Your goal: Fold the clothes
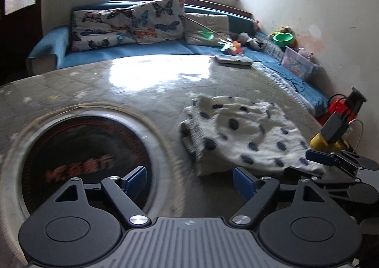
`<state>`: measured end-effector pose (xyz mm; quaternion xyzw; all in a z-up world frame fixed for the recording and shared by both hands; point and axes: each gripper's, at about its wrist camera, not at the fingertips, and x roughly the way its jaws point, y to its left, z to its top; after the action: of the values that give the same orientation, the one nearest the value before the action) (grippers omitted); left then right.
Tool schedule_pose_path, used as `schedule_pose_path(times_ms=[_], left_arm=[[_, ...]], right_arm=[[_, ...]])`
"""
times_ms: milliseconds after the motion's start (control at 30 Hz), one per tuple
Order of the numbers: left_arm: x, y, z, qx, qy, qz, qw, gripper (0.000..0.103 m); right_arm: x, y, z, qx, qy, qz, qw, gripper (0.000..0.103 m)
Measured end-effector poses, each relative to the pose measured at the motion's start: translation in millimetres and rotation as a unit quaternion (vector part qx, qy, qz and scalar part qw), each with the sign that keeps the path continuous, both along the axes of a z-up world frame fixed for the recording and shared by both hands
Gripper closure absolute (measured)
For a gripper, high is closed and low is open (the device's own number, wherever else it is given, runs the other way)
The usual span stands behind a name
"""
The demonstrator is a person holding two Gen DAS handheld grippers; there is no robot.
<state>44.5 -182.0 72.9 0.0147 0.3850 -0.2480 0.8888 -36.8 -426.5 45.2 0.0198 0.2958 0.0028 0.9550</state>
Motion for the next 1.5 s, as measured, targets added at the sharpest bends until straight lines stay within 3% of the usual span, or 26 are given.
schedule_pose_path(times_ms=[133, 467, 867, 1100, 1500], left_arm=[[-14.1, 28.4, -2.9, 0.011, -0.01, 0.03, 0.9994, 0.014], [-49.8, 112.5, -17.9, 0.016, -0.022, 0.117, 0.9927, 0.011], [-74.6, 195.9, -32.0, 0.037, -0.037, 0.226, 0.9728, 0.008], [-79.0, 213.6, -46.3, 0.055, -0.03, 0.254, 0.9651, 0.008], [-79.7, 219.9, -65.3, 0.059, -0.02, 0.268, 0.9616, 0.006]], right_arm=[[-9.2, 18.7, -7.9, -0.02, 0.002, 0.026, 0.999, 0.025], [-15.0, 44.5, -33.1, -0.058, 0.011, 0.05, 0.997, 0.023], [-15.0, 43.6, -46.1, -0.071, 0.017, 0.042, 0.996, 0.02], [-12.3, 42.2, -48.1, -0.069, 0.015, 0.037, 0.997, 0.015], [-9.0, 33.4, -50.3, -0.047, 0.024, 0.031, 0.998, 0.009]])
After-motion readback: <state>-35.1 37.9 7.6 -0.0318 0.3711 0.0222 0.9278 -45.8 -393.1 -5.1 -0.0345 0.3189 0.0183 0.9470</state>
